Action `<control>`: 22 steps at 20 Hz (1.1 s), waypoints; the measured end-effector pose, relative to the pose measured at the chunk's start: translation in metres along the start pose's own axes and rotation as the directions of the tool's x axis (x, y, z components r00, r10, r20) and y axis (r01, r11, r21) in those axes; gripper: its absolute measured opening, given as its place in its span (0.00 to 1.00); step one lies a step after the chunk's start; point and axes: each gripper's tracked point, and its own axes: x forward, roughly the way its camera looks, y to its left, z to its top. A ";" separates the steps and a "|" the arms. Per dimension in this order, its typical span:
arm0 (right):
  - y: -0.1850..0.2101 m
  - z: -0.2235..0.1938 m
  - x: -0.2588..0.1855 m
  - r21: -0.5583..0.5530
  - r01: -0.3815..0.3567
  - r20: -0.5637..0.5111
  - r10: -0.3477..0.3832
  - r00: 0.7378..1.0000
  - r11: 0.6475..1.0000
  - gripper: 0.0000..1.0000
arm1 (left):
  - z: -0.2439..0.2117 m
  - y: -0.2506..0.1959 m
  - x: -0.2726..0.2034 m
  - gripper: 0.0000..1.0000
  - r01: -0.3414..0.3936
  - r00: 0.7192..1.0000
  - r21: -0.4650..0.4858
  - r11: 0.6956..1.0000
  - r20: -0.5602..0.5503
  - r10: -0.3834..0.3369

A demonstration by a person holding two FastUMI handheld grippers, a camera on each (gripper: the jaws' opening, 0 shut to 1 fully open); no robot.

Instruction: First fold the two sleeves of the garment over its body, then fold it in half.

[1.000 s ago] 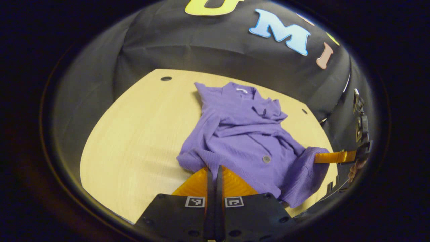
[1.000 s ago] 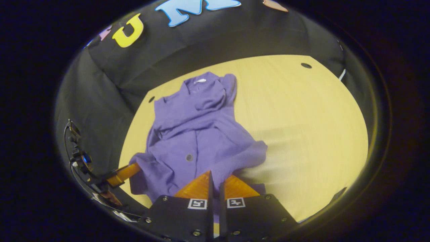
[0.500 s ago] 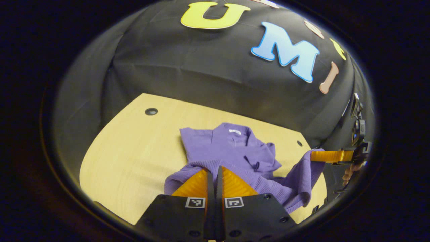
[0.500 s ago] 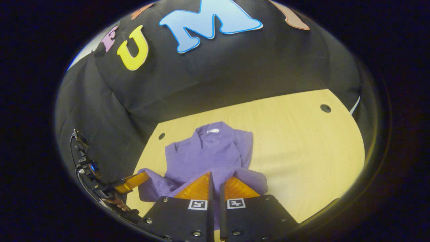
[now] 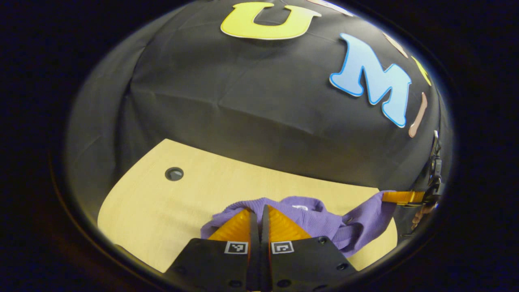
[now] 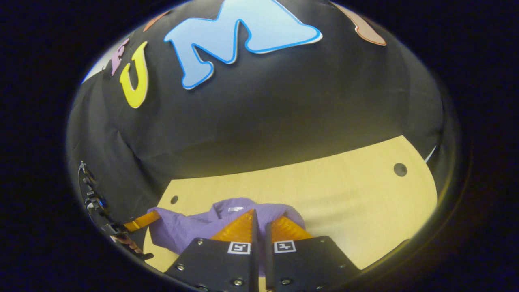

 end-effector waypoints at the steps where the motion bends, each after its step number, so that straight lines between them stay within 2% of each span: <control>1: -0.007 0.000 0.014 0.012 0.012 -0.004 -0.012 1.000 1.000 0.06 | -0.002 0.003 0.014 0.06 -0.003 1.000 0.008 1.000 -0.005 0.003; 5: -0.034 -0.010 0.060 0.069 0.054 -0.031 -0.052 0.998 0.996 0.06 | -0.016 0.013 0.071 0.06 -0.013 0.999 0.031 0.999 -0.041 0.014; 7: -0.051 -0.027 0.070 0.080 0.078 -0.046 -0.075 0.996 0.994 0.06 | -0.027 0.021 0.092 0.06 -0.029 0.998 0.041 0.999 -0.063 0.032; 9: -0.052 -0.037 0.088 0.074 0.102 -0.072 -0.097 0.993 0.992 0.06 | -0.044 0.032 0.107 0.06 -0.055 0.994 0.058 0.997 -0.089 0.060; 18: -0.054 -0.088 0.122 0.002 0.130 -0.169 -0.127 0.977 0.992 0.07 | -0.085 0.052 0.126 0.06 -0.079 0.981 0.051 0.996 -0.173 0.087; 22: -0.054 -0.092 0.122 -0.003 0.145 -0.136 -0.144 0.980 0.989 0.08 | -0.088 0.053 0.126 0.07 -0.066 0.982 0.018 0.998 -0.174 0.068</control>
